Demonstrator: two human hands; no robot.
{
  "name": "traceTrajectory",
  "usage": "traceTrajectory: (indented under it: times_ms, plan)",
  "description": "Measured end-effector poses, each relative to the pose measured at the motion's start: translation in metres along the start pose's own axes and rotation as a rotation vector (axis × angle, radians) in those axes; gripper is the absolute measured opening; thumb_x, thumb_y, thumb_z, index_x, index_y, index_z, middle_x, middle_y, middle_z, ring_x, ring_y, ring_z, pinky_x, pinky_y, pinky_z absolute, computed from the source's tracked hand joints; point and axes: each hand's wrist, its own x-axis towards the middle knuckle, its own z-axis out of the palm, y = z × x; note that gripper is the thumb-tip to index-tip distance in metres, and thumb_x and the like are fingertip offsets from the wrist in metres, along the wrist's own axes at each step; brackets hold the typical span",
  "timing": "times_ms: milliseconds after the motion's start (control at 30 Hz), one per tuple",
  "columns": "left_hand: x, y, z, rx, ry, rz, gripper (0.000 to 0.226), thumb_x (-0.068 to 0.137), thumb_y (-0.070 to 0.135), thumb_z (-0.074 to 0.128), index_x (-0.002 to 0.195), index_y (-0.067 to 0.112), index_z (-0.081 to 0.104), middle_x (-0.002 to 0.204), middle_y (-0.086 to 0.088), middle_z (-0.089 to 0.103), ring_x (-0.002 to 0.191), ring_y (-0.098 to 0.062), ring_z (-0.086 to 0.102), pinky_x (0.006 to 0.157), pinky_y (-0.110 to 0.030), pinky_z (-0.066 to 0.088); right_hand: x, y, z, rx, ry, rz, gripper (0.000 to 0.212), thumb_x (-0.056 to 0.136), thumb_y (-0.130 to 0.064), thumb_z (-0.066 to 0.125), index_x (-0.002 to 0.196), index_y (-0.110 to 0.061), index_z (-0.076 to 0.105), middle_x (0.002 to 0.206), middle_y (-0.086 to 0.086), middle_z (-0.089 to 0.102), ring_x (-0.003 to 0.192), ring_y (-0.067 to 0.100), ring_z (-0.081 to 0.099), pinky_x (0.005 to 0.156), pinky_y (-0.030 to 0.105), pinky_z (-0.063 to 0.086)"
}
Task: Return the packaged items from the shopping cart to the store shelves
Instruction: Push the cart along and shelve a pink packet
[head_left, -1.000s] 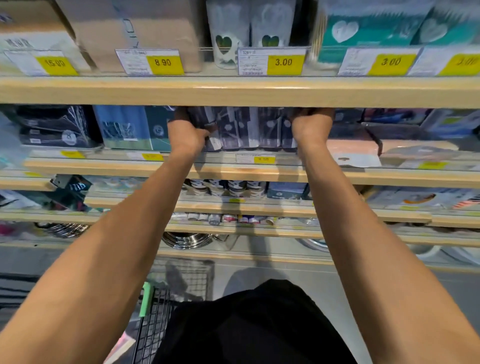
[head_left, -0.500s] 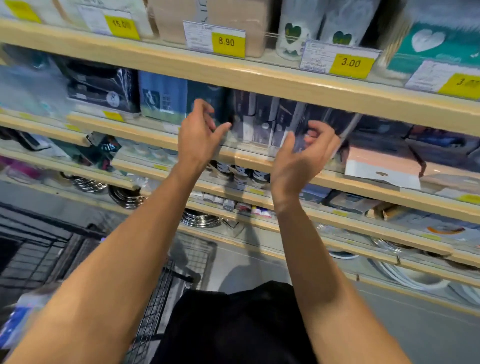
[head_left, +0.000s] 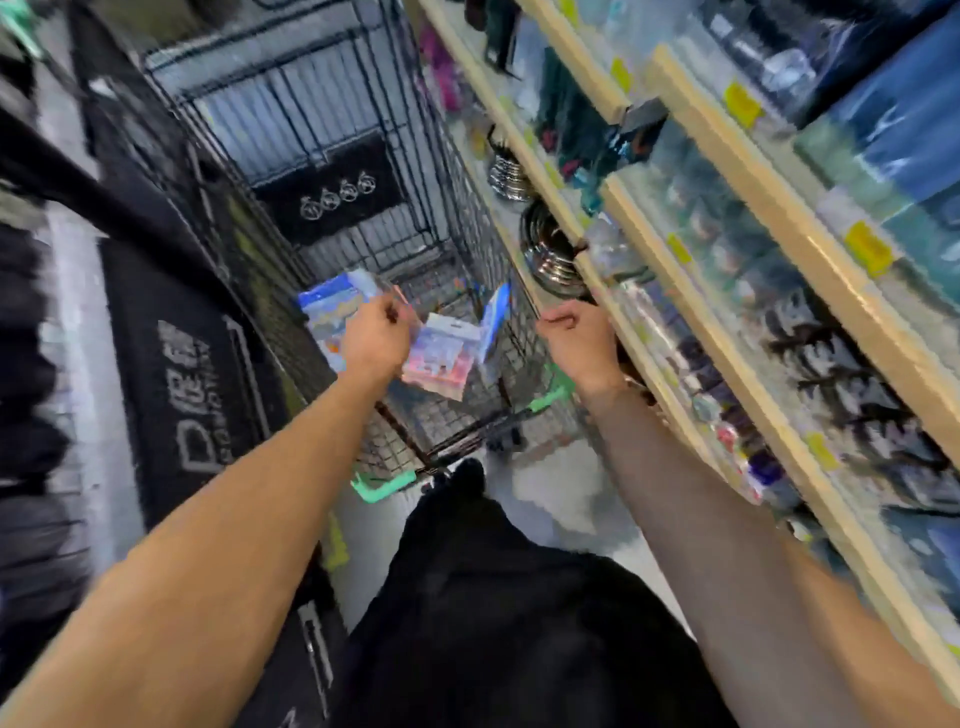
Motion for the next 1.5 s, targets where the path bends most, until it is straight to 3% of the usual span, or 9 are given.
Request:
traceTrajectory:
  times_ms: [167,333,433,500,600,767,1033,1367,1500]
  plan:
    - [-0.029,-0.132,-0.049,0.045,0.19,-0.425,0.027,0.084,0.018,0.064,0.108,0.009,0.059,0.116,-0.018,0.058,0.106,-0.038,0.06,0.089,-0.04,0.048,0.017,0.023,0.055,-0.333,-0.055,0.086,0.029,0.078,-0.016,0.067,0.107,-0.013,0.067,0.107,0.013,0.067,0.099,0.03,0.063,0.094,0.036,0.051]
    - [-0.055,-0.177,-0.027,-0.287,-0.127,-0.734,0.042,0.087,0.036,0.067,0.116,0.005,0.06,0.107,-0.01,0.067,0.095,-0.031,0.066,0.09,-0.045,0.056,0.017,0.036,0.061,-0.471,-0.185,0.15,0.02,0.087,-0.01,0.066,0.106,-0.004,0.065,0.102,0.015,0.073,0.097,0.033,0.07,0.091,0.043,0.056]
    - [-0.073,-0.167,0.002,-0.182,-0.286,-0.652,0.029,0.093,0.032,0.064,0.113,0.011,0.058,0.111,-0.005,0.066,0.101,-0.025,0.064,0.089,-0.035,0.053,0.007,0.05,0.068,-0.669,-0.165,-0.039,0.019,0.089,-0.014,0.066,0.107,-0.012,0.073,0.108,0.013,0.07,0.099,0.03,0.066,0.091,0.043,0.055]
    - [-0.082,-0.158,0.021,-0.063,-0.25,-0.618,0.043,0.089,0.032,0.067,0.124,0.012,0.055,0.122,-0.008,0.064,0.112,-0.028,0.061,0.099,-0.039,0.05,0.008,0.058,0.067,-0.806,-0.019,-0.186,0.038,0.084,-0.016,0.072,0.121,-0.013,0.063,0.122,0.014,0.058,0.114,0.031,0.056,0.099,0.045,0.049]
    - [-0.094,-0.152,0.042,0.073,-0.114,-0.647,0.037,0.092,0.025,0.06,0.125,0.009,0.052,0.12,-0.014,0.063,0.111,-0.036,0.06,0.096,-0.042,0.051,0.021,0.077,0.059,-0.753,-0.088,-0.164,0.064,0.084,-0.012,0.074,0.139,-0.005,0.042,0.124,0.017,0.059,0.113,0.035,0.059,0.097,0.048,0.051]
    - [-0.106,-0.152,0.052,0.288,-0.035,-0.609,0.028,0.094,0.024,0.052,0.115,0.006,0.051,0.112,-0.018,0.063,0.101,-0.039,0.064,0.088,-0.044,0.055,0.018,0.096,0.044,-0.888,-0.118,-0.233,0.03,0.096,-0.002,0.057,0.125,0.005,0.052,0.094,0.016,0.068,0.069,0.024,0.051,0.058,0.029,0.041]
    - [-0.16,-0.18,0.049,0.394,-0.091,-0.651,0.019,0.086,0.006,0.057,0.103,0.009,0.048,0.103,-0.016,0.064,0.095,-0.035,0.063,0.067,-0.039,0.046,-0.039,0.116,0.033,-0.896,-0.172,-0.126,0.008,0.09,0.002,0.064,0.098,0.002,0.064,0.086,0.012,0.066,0.073,0.025,0.055,0.056,0.028,0.041]
    - [-0.3,-0.21,0.074,0.382,-0.155,-0.61,0.037,0.082,0.003,0.065,0.116,0.008,0.049,0.1,-0.015,0.066,0.094,-0.034,0.065,0.076,-0.04,0.054,-0.156,0.204,-0.004,-0.836,-0.15,-0.073,0.011,0.079,0.003,0.075,0.087,0.004,0.066,0.065,0.009,0.05,0.078,0.033,0.066,0.069,0.038,0.06]
    - [-0.36,-0.214,0.087,0.36,-0.206,-0.612,0.042,0.082,0.002,0.067,0.119,0.007,0.048,0.096,-0.013,0.066,0.091,-0.031,0.065,0.075,-0.038,0.049,-0.207,0.241,-0.031,-0.849,-0.16,-0.087,0.019,0.079,0.003,0.075,0.096,0.004,0.066,0.087,0.02,0.069,0.088,0.038,0.068,0.073,0.04,0.059]
